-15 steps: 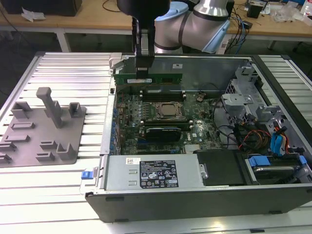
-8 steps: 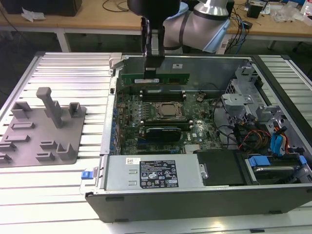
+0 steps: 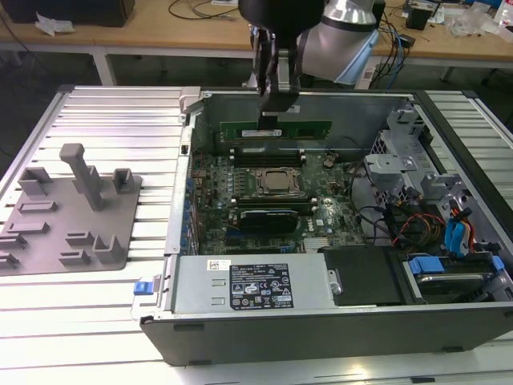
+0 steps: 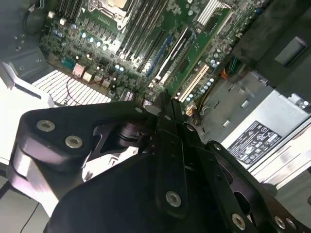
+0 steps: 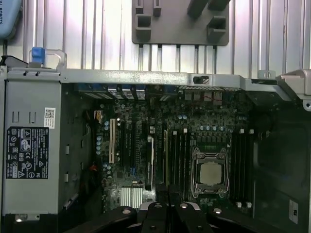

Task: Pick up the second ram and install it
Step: 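Pick up the second ram and move it above second insertion slot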

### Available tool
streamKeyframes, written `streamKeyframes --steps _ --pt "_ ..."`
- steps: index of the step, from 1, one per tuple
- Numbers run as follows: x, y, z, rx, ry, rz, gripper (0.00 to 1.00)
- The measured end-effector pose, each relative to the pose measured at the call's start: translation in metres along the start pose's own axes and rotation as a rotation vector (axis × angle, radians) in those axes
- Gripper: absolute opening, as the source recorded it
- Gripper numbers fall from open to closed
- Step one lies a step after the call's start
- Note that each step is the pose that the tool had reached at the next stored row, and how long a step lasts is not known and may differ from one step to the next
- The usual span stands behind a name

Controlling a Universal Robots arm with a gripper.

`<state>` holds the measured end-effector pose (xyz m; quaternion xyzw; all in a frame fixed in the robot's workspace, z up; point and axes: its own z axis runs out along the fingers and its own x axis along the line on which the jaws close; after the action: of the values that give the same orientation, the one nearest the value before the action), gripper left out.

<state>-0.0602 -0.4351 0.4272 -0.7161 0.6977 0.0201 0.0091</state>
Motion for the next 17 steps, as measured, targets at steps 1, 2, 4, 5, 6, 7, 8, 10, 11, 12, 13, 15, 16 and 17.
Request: streamKeyframes --steps 1,2,4,5,6,7,8,10,11,12,13,15,16,17 --pt "-0.0004 -0.0048 0.0007 0.0 0.0 0.0 0.09" --pt "-0.001 -0.0064 0.0017 0.0001 -0.0001 0.0 0.09" --pt "-0.0038 -0.0103 0.0063 0.0 0.0002 0.0 0.09" --pt "-0.0073 -0.011 0.0103 0.0001 0.0001 0.0 0.09" --pt "-0.0132 -0.0113 0.0145 0.0 0.0001 0.0 0.09" --pt "-0.0163 -0.0114 0.0165 0.0 0.0 0.0 0.09" --pt "-0.0189 -0.0115 0.0183 0.0001 0.0001 0.0 0.09" --pt "-0.0225 -0.0116 0.0229 0.0 0.0 0.0 0.09" --pt "-0.023 -0.0117 0.0239 0.0 0.0 0.0 0.09" --pt "-0.0236 -0.0117 0.0252 0.0 0.0001 0.0 0.09" --pt "-0.0245 -0.0118 0.0276 0.0 0.0002 0.0 0.09" --pt "-0.027 -0.012 0.0342 0.0 0.0 0.0 0.09" --pt "-0.0276 -0.0121 0.0366 0.0001 -0.0001 0.0 0.09" --pt "-0.0278 -0.0121 0.0384 0.0 0.0001 0.0 0.09"
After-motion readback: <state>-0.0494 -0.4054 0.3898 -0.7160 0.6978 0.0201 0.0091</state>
